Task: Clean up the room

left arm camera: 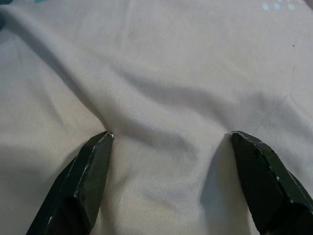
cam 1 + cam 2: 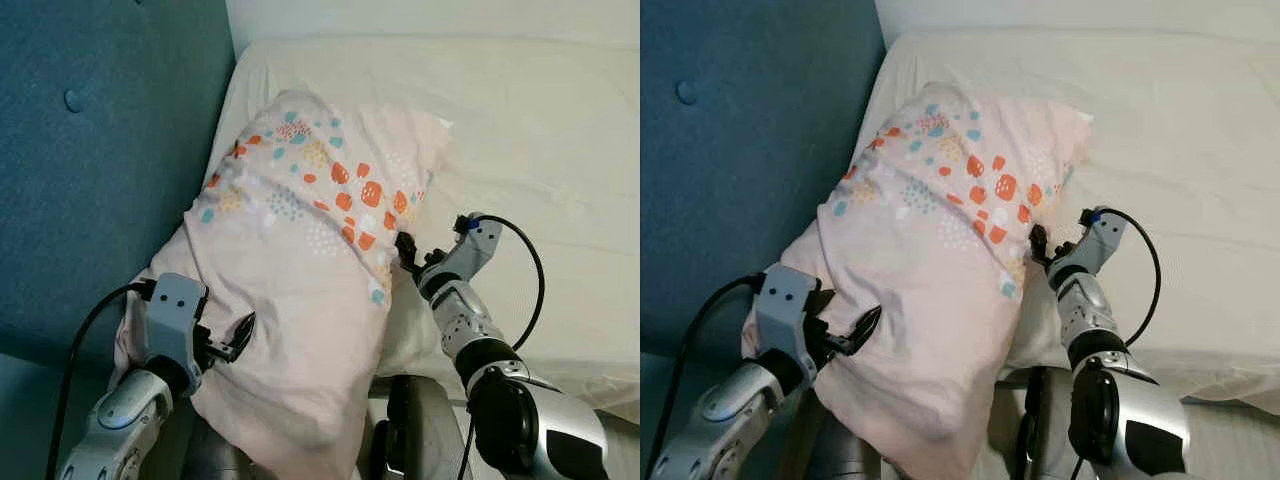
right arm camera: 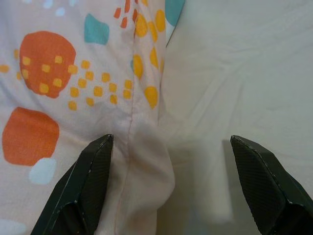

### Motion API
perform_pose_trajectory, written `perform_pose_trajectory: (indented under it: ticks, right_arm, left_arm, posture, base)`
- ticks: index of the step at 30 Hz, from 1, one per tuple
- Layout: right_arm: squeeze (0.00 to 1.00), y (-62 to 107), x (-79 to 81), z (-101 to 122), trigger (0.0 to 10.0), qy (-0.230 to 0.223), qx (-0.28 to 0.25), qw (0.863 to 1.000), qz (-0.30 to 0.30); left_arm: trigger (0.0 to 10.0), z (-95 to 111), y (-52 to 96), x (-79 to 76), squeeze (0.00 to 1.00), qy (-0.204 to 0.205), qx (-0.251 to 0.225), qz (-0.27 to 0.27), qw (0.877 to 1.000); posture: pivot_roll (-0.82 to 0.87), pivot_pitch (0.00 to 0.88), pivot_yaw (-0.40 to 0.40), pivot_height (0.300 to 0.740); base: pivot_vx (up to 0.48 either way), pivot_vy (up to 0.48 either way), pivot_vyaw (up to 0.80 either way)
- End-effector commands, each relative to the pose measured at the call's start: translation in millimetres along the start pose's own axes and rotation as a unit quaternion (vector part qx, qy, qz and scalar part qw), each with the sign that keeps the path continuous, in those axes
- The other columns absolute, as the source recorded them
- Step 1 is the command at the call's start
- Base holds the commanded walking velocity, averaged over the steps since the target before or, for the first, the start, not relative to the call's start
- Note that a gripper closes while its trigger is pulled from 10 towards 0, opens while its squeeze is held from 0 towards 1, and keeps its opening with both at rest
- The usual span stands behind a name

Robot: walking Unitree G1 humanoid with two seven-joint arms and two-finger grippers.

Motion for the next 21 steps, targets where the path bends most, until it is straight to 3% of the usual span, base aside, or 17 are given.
perform_pose_trajectory:
  ticks: [1, 12, 21]
  right_arm:
    - [0.0, 2.2, -1.5, -6.4, 10.0, -0.024, 0.002, 1.0, 0.002]
    - [0.0, -3.5, 8.2, 15.0, 10.0, -0.141, -0.036, 0.989, 0.034]
    - [0.0, -6.0, 18.7, 7.7, 10.0, -0.147, -0.004, 0.988, 0.04]
  left_arm:
    - [10.0, -8.4, 2.9, -0.6, 0.0, 0.003, 0.018, 0.003, 1.0]
    - [10.0, -3.1, 5.1, -4.2, 0.0, -0.002, 0.014, -0.005, 1.0]
    - [10.0, -0.8, 14.9, 1.5, 0.0, -0.02, 0.023, -0.004, 1.0]
  posture:
    - [0.23, 0.384, 0.011, 0.556]
    - [0.29, 0.391, 0.027, 0.556]
    - [0.34, 0.401, 0.039, 0.556]
  base:
    - [0.0, 0.0, 0.0]
    - [0.0, 0.0, 0.0]
    - [0.0, 0.0, 0.0]
Point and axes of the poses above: a point about 5 cm out from each wrist's last joint towards the gripper, its own y axis pointing back from the gripper into the wrist, its own z axis along the axis of the wrist's last joint, x = y × z, the point moved 4 cm from there along -y, pointing out of the wrist towards the gripper, and after that the axes turned 2 degrees about y, right-handed, at the moved point
